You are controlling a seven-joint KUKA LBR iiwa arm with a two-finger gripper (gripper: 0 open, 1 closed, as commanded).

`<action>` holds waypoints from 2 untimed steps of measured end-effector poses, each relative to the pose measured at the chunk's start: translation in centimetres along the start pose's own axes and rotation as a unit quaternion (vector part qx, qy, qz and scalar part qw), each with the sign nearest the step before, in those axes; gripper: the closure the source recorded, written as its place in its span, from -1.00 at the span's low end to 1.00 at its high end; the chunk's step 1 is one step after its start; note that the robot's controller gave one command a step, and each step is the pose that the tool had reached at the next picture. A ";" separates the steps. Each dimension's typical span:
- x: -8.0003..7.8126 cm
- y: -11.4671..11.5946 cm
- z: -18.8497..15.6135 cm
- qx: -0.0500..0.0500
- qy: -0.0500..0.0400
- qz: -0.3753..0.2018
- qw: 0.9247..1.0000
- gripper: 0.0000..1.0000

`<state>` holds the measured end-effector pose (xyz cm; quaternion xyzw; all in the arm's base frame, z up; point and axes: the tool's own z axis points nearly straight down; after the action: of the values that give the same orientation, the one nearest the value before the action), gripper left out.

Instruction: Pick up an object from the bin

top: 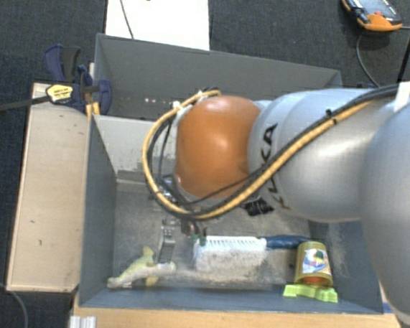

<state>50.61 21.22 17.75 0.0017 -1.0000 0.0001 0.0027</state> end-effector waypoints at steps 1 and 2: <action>-0.2 -0.1 -0.5 -0.001 -0.004 0.003 1.000 -1.00; 1.1 1.5 4.5 -0.001 -0.007 -0.141 0.990 -1.00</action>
Offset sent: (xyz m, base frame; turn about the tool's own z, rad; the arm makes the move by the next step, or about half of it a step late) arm -0.0298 0.0322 -0.1075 -0.5961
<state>49.52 22.70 13.21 0.1424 -0.9898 -0.0013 -0.0046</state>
